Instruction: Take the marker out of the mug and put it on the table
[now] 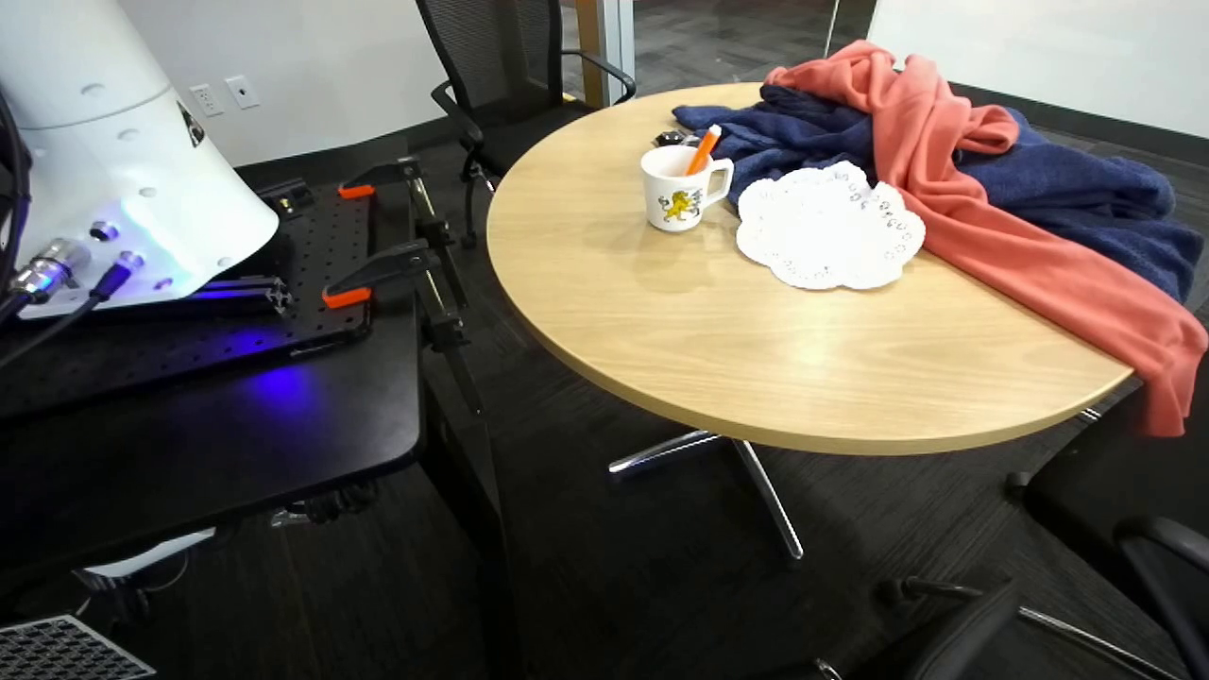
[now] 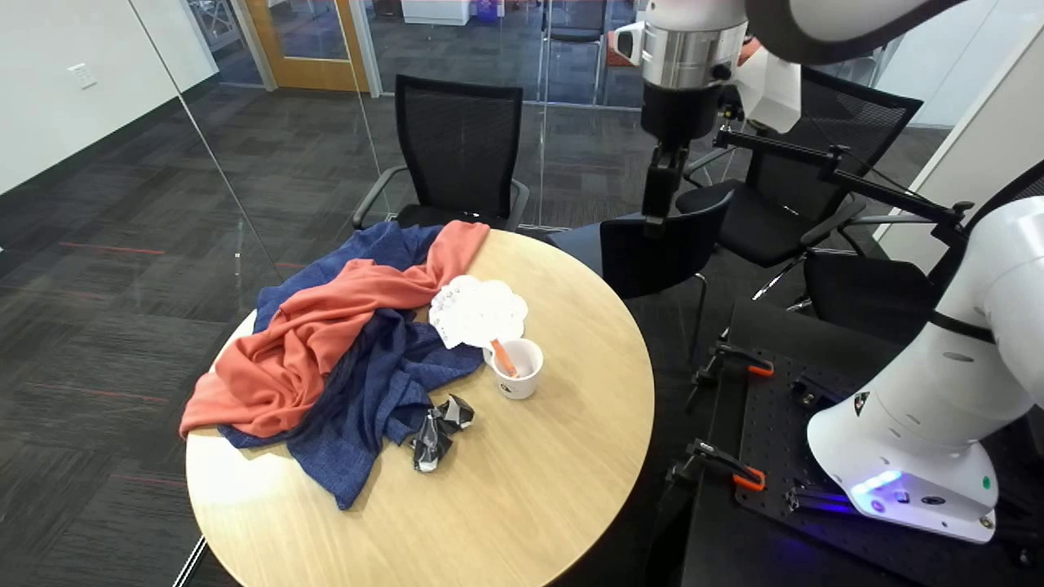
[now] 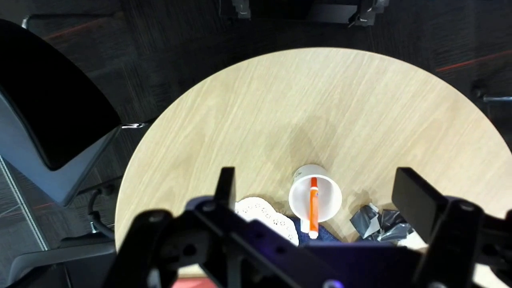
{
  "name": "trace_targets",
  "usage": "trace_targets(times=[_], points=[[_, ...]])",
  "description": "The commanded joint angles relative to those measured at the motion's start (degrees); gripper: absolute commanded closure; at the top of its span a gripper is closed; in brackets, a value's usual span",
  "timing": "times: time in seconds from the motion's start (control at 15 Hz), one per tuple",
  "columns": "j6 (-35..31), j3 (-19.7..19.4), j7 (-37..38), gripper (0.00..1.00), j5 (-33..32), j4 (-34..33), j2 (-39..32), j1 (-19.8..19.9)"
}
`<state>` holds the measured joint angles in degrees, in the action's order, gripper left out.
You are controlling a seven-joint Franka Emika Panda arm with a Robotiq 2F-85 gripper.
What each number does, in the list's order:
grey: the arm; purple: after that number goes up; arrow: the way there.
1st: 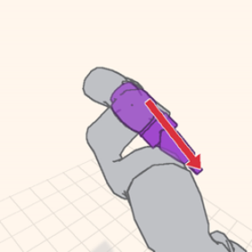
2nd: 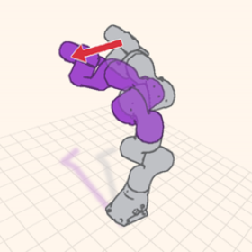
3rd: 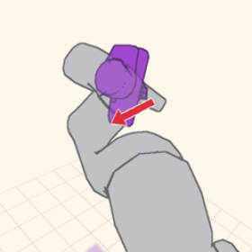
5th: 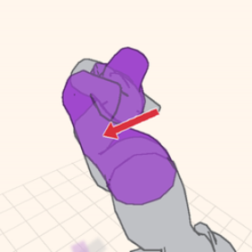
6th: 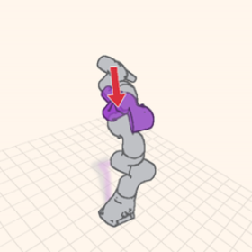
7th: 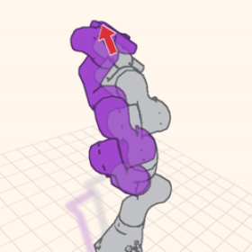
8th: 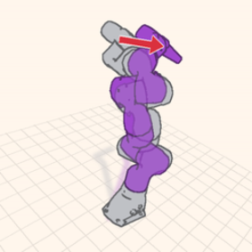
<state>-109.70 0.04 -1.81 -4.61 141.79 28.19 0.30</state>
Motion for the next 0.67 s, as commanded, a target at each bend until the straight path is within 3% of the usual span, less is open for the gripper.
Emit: trace_targets(times=[0.0,0.6], points=[[-5.9,0.6,1.4,0.00,2.1,1.1,-4.8,-1.1],[-22.2,3.7,5.4,0.00,4.9,2.7,-17.1,-3.5]])
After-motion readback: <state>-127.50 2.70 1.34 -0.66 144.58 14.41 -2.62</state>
